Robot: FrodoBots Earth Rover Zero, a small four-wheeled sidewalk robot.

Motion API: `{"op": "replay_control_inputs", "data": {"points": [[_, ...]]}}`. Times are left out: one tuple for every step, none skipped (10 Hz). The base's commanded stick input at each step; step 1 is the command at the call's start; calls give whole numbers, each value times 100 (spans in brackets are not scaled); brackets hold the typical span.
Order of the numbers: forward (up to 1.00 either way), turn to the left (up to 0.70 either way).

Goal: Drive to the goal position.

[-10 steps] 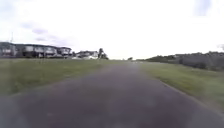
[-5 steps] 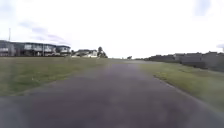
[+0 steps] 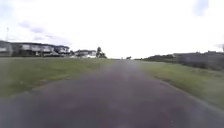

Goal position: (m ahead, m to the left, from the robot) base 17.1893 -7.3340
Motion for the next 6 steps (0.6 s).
{"op": "replay_control_inputs", "data": {"points": [[70, 0], [70, 0], [70, 0], [70, 0], [70, 0], [70, 0]]}}
